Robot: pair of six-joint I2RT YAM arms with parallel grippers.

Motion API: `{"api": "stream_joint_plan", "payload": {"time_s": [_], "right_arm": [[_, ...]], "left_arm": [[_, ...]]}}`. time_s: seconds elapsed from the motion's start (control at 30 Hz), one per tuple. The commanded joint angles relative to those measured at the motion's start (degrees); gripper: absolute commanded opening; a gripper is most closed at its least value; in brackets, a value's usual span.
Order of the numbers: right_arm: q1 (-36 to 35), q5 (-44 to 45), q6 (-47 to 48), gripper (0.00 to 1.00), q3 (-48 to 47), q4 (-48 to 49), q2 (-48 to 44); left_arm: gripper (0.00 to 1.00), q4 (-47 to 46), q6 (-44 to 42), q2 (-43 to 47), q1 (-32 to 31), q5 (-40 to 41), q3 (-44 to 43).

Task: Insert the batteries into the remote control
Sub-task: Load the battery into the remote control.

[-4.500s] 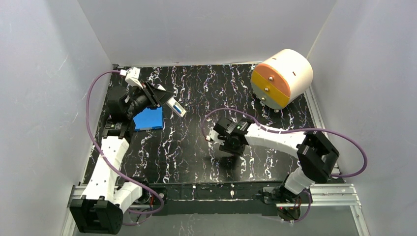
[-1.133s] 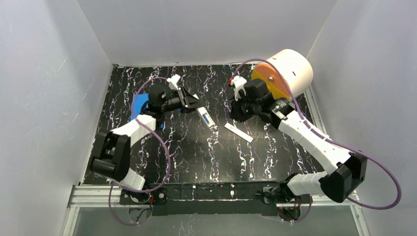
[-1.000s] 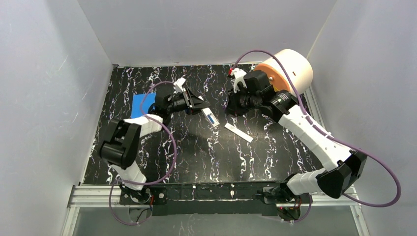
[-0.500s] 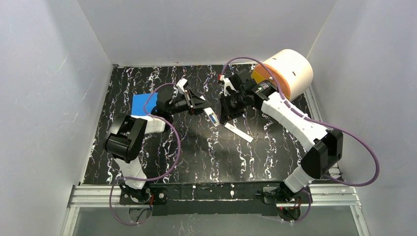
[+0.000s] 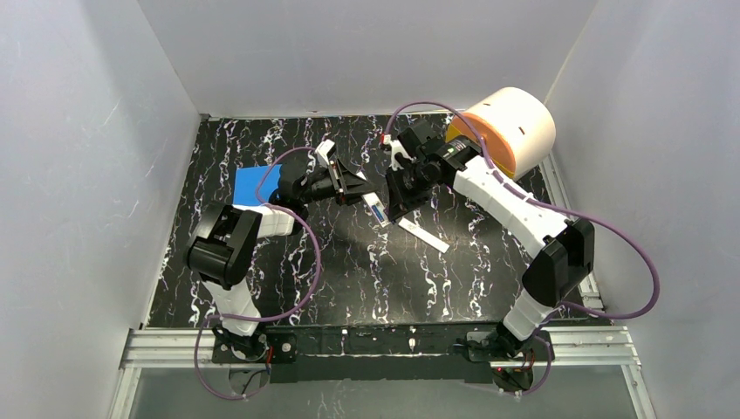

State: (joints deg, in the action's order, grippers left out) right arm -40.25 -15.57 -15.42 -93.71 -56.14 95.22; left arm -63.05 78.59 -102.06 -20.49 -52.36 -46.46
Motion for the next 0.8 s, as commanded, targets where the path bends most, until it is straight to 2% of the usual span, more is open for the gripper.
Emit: {"api": "stream_joint_plan", "payload": {"time_s": [0.0,0.27,0.63,0.77], "right_arm": [[-0.8,-0.8,0.3,0.1,-3.0,-1.1,0.4],[-1.6,0.5,-0.8,0.12,-3.3,-0.1,1.3],[-1.7,4.2,-1.9,0.16,-6.4,-4.2,3.6],[-1.8,4.2,-1.8,0.22,-6.2,-4.3,3.2]], "left_arm": [[0.03,-2.2,-0.8,0.4,-0.3,-0.9,-0.9],[0.03,-2.2,-1.1,0.5,-0.9,-0.6,-0.3],[0.02,-2.1,-1.3,1.6,-1.0,0.9,0.5],[0.02,-2.2,-1.2,1.5,-1.0,1.6,0.7]]}}
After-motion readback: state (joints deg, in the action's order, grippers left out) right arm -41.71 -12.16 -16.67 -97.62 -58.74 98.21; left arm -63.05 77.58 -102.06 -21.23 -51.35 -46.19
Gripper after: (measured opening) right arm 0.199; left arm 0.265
